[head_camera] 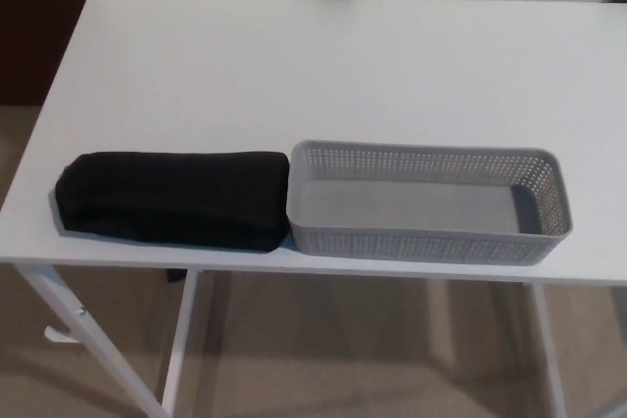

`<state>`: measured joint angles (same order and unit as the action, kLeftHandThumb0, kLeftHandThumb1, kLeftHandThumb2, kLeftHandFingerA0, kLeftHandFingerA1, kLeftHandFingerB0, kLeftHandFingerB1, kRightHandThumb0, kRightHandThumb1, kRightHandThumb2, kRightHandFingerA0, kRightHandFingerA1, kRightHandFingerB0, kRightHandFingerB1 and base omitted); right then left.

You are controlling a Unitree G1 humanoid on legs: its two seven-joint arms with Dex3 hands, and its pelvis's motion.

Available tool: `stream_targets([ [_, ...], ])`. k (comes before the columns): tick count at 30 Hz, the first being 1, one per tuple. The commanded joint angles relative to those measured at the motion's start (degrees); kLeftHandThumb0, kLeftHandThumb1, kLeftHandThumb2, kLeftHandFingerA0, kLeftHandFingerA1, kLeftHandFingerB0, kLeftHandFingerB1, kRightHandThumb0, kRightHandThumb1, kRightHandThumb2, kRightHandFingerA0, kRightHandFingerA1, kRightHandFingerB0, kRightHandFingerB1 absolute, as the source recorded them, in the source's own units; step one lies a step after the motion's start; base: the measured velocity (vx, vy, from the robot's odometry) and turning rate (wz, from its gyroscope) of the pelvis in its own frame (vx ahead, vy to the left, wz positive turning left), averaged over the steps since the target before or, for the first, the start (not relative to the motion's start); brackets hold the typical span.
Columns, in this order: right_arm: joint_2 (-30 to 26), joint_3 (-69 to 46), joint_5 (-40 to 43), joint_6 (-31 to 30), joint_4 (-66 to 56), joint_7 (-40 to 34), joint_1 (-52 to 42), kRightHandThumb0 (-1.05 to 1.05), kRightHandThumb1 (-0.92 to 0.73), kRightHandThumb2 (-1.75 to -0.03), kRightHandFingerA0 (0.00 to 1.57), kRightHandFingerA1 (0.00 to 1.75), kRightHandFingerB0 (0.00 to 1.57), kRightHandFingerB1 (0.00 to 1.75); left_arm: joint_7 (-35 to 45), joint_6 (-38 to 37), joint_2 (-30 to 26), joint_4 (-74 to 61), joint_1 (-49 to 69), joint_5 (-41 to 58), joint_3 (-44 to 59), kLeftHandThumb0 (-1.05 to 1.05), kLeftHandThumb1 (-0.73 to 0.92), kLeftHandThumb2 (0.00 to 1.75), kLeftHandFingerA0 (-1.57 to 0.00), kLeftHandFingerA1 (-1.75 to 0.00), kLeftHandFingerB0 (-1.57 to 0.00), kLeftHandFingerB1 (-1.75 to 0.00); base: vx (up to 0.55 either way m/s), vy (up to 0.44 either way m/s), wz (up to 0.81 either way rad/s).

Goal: The robot walk towards a table in front and pick up a black pencil case on the left hand side and put the pencil case into a small container on the right hand side

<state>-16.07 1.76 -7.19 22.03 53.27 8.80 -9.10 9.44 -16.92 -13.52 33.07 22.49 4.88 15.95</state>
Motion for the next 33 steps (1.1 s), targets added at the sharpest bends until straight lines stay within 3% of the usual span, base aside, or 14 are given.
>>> stream_targets([
  [1,-1.7,-1.1,1.2,-0.5,-0.5,1.7,-1.3,-0.38,-0.65,-0.59,0.49,0.44,0.33,0.36,-1.8,-0.9,-3.2,-6.9,5.6,4.1,8.0,-0.6,0.4,0.73,0.0,-0.07,0.0,-0.07,0.0,0.0,0.0],
  [7,-2.7,-2.9,2.5,-0.6,-1.4,2.5,-0.9,-0.37,-0.65,-0.59,0.49,0.44,0.35,0.38,8.7,0.9,-7.0,-19.7,11.5,16.5,19.5,-0.66,0.42,0.73,0.0,0.0,0.0,-0.02,0.0,0.0,0.0],
  [9,-2.4,-4.1,3.3,-1.4,-1.7,1.5,0.0,-0.35,-0.66,-0.6,0.49,0.44,0.36,0.38,10.8,1.9,-8.3,-33.9,14.5,24.8,24.8,-0.54,0.38,0.73,0.0,-0.12,0.0,-0.13,0.0,0.0,0.0],
  [14,-2.0,-5.5,3.9,-2.0,-2.3,0.7,1.5,-0.34,-0.66,-0.6,0.5,0.45,0.37,0.38,8.9,3.6,-13.1,-51.9,11.9,30.1,29.2,-0.53,0.38,0.73,0.0,-0.15,0.0,-0.14,0.0,0.0,0.0],
  [15,-1.9,-5.5,3.9,-2.3,-2.5,0.7,1.6,-0.34,-0.66,-0.6,0.52,0.45,0.37,0.38,8.9,5.3,-15.3,-55.1,10.2,31.6,29.2,-0.48,0.52,0.55,0.0,-0.13,0.0,-0.09,0.0,0.0,0.0],
  [16,-1.9,-5.5,3.7,-2.4,-2.6,0.6,1.6,-0.34,-0.66,-0.6,0.52,0.45,0.37,0.38,9.1,6.3,-17.6,-57.4,7.9,31.7,28.8,-0.47,0.52,0.56,0.0,-0.11,0.0,-0.1,0.0,0.0,0.0],
  [17,-1.9,-5.4,3.4,-2.4,-2.5,0.4,1.5,-0.32,-0.66,-0.6,0.51,0.44,0.37,0.38,8.8,7.5,-20.4,-59.0,5.0,29.8,27.6,-0.61,0.37,0.71,0.0,-0.05,0.0,-0.05,0.0,0.0,0.0],
  [22,-1.2,-5.6,3.6,-2.4,-2.4,0.6,1.9,-0.33,-0.65,-0.59,0.51,0.45,0.38,0.38,11.0,14.2,-31.6,-57.6,-14.8,20.6,15.2,-0.69,0.41,0.75,0.0,-0.02,0.0,-0.02,0.0,0.0,0.0],
  [23,-1.3,-5.6,3.5,-2.3,-2.2,0.6,2.0,-0.33,-0.65,-0.59,0.51,0.45,0.38,0.38,11.7,17.0,-33.0,-56.1,-20.0,18.1,10.8,-0.65,0.38,0.79,0.0,-0.12,0.0,-0.09,0.0,0.0,0.0],
  [24,-1.2,-5.6,3.3,-2.4,-2.3,0.4,2.2,-0.32,-0.66,-0.6,0.52,0.45,0.38,0.38,13.3,17.3,-33.7,-54.2,-23.0,16.8,8.3,-0.65,0.38,0.79,0.0,-0.13,0.0,-0.09,0.0,0.0,0.0],
  [25,-1.2,-5.5,3.2,-2.3,-2.4,0.5,2.2,-0.32,-0.66,-0.6,0.52,0.45,0.38,0.38,14.8,18.0,-34.3,-52.3,-26.0,15.3,5.6,-0.67,0.46,0.56,0.0,-0.2,0.0,-0.14,0.0,0.0,0.0],
  [26,-1.2,-5.5,3.2,-2.2,-2.5,0.5,2.1,-0.32,-0.66,-0.6,0.52,0.45,0.38,0.38,15.1,18.3,-34.6,-51.8,-26.8,14.9,4.8,-0.67,0.46,0.56,0.0,-0.2,0.0,-0.14,0.0,0.0,0.0],
  [27,-0.9,-5.5,3.1,-1.9,-2.7,0.5,2.3,-0.32,-0.66,-0.6,0.52,0.46,0.38,0.39,16.2,20.1,-35.4,-51.0,-29.2,14.7,2.8,-0.57,0.35,0.74,0.0,-0.14,0.0,-0.12,0.0,0.0,0.0],
  [33,-0.7,-5.7,2.8,-1.5,-2.5,0.3,2.7,-0.35,-0.64,-0.59,0.53,0.46,0.39,0.39,20.1,24.2,-34.6,-39.0,-44.6,-0.3,-14.2,-0.6,0.39,0.71,0.0,0.0,0.0,-0.01,0.0,0.0,0.0],
])
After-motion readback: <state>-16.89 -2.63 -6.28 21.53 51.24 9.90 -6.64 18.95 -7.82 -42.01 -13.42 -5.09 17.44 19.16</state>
